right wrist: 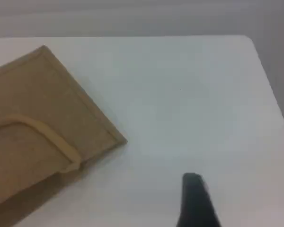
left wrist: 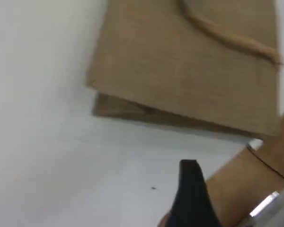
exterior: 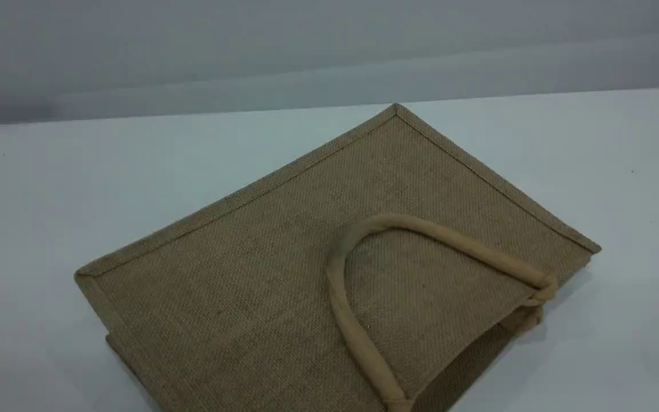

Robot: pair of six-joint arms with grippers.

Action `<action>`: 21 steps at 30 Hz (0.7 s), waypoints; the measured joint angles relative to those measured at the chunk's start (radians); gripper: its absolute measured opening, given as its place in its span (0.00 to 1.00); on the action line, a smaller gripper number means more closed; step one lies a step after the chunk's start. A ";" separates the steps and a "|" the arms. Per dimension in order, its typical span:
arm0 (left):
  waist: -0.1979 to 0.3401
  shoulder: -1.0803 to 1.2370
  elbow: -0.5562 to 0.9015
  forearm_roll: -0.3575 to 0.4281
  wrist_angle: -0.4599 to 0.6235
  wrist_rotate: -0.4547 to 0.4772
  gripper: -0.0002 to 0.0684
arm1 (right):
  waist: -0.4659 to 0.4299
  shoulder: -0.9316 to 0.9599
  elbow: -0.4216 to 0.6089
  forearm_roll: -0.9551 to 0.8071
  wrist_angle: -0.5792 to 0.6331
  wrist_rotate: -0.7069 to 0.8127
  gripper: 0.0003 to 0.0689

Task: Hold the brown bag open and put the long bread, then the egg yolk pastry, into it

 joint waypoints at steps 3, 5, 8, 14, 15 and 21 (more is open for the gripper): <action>0.147 -0.003 0.000 0.000 0.000 0.000 0.67 | 0.000 0.000 0.000 0.000 0.000 0.000 0.56; 0.256 -0.005 0.000 0.001 0.000 0.001 0.67 | 0.000 0.000 0.000 0.000 0.000 0.000 0.56; 0.392 -0.009 0.000 0.001 0.000 0.002 0.67 | 0.000 0.000 0.000 0.000 -0.001 0.000 0.56; 0.546 -0.076 0.000 0.001 0.001 0.002 0.67 | 0.000 0.000 0.000 0.000 -0.001 0.000 0.56; 0.547 -0.093 0.000 0.001 0.001 0.001 0.67 | 0.000 0.000 0.000 0.000 -0.001 0.000 0.56; 0.548 -0.171 0.000 0.002 0.001 0.001 0.67 | 0.000 0.000 0.000 0.000 -0.001 0.001 0.56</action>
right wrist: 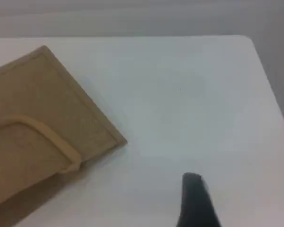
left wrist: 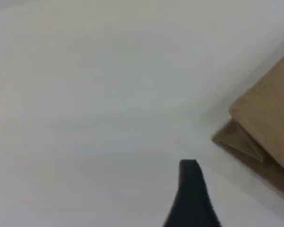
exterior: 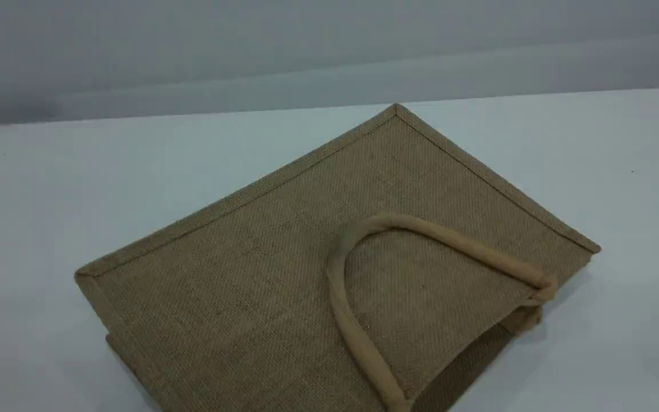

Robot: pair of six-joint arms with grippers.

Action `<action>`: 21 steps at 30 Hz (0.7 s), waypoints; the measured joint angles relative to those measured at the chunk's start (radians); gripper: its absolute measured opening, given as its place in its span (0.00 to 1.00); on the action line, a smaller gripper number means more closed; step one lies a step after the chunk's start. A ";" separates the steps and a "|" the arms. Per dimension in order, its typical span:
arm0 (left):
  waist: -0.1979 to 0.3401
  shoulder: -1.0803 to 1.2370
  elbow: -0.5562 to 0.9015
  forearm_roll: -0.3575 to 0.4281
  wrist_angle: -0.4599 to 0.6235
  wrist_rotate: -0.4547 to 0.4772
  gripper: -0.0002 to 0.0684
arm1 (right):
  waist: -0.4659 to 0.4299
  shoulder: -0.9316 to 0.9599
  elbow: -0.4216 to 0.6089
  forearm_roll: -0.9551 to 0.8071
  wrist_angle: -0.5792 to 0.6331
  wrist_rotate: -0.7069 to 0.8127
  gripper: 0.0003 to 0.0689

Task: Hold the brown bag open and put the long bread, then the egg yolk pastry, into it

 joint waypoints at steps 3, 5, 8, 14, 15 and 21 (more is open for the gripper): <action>0.000 -0.027 0.000 0.000 0.000 0.000 0.66 | 0.000 0.000 0.000 0.000 0.000 -0.001 0.56; 0.000 -0.054 0.000 0.000 0.000 0.000 0.66 | 0.000 0.000 0.000 0.000 0.000 -0.001 0.56; 0.000 -0.061 0.000 0.000 0.000 -0.002 0.66 | 0.000 0.000 0.000 0.000 0.000 -0.001 0.56; 0.000 -0.060 0.000 0.000 0.000 -0.001 0.66 | 0.000 0.000 0.000 0.000 0.000 -0.001 0.56; 0.000 -0.060 0.000 0.000 0.000 -0.001 0.66 | 0.000 0.000 0.000 0.000 0.000 -0.001 0.56; 0.000 -0.060 0.000 0.000 0.000 -0.001 0.66 | 0.000 0.000 0.000 0.000 0.000 0.000 0.56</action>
